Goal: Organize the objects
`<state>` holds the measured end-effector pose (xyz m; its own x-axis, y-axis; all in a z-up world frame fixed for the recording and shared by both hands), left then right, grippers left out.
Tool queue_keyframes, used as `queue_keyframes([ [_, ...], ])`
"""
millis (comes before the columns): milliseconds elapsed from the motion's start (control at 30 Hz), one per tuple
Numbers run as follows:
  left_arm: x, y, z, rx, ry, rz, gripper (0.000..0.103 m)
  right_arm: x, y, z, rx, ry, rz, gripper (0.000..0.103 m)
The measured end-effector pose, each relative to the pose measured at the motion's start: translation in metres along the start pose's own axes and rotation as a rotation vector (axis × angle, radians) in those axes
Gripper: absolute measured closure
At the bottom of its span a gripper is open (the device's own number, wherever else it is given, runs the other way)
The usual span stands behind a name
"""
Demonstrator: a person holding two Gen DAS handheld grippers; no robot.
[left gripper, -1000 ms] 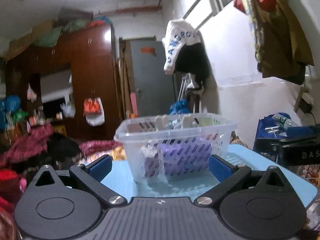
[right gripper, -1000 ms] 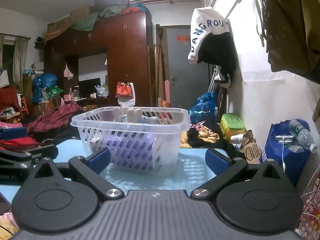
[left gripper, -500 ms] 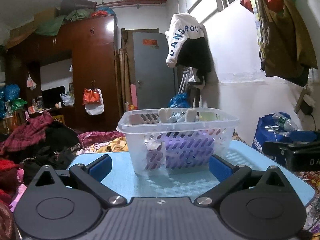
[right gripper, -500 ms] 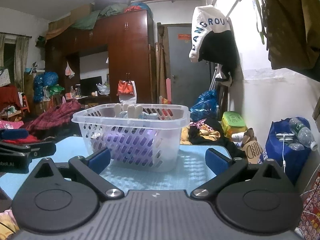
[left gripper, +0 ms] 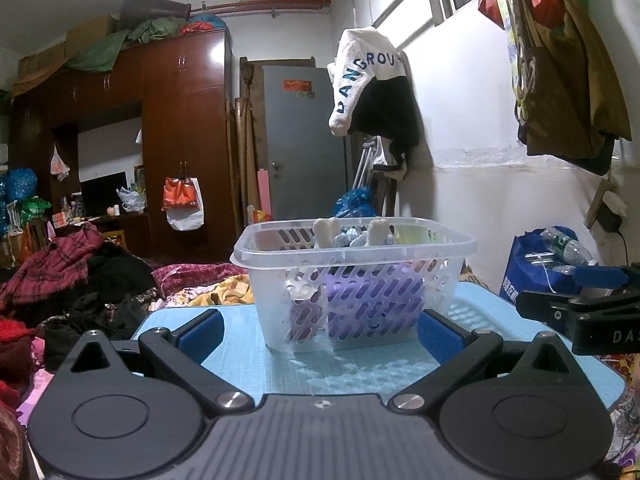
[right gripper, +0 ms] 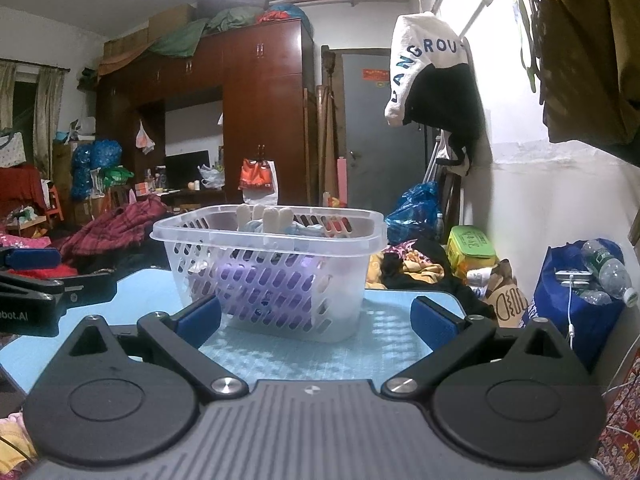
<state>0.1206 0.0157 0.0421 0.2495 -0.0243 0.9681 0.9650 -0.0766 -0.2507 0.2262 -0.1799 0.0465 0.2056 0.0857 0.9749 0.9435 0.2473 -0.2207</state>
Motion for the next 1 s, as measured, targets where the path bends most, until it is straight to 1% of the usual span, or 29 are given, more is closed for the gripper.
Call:
queue_keyframes([
  [400,-0.0004,0.0012,-0.0012,-0.017,-0.005,0.005,0.000,-0.0005,-0.0007,0.0009,-0.003,0.001,0.002,0.000],
  [633,-0.0015,0.0029,-0.0041,-0.028,-0.003,0.011,0.000,-0.0028,0.0000,0.0001,0.011,0.026,0.005,0.000],
  [900,-0.0022,0.0025,-0.0048,-0.040,-0.003,0.011,0.000,-0.0031,-0.0007,0.0016,0.014,0.021,0.004,0.000],
  [1000,-0.0022,0.0033,-0.0048,-0.031,-0.001,0.015,0.000,-0.0032,-0.0005,0.0023,0.015,0.016,0.005,0.000],
])
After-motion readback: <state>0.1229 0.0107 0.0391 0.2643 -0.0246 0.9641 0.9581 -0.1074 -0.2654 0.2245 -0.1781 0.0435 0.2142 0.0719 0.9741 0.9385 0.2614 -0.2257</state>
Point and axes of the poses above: each gripper's, at about its wrist camera, not at the fingertips, and y roughly the way its jaws point, z to its left, x to its top, the point moved 5 cm from there along y, roughly the way its jaws point, and after that the axes turned 14 degrees about -x, right-handed, at the moved point
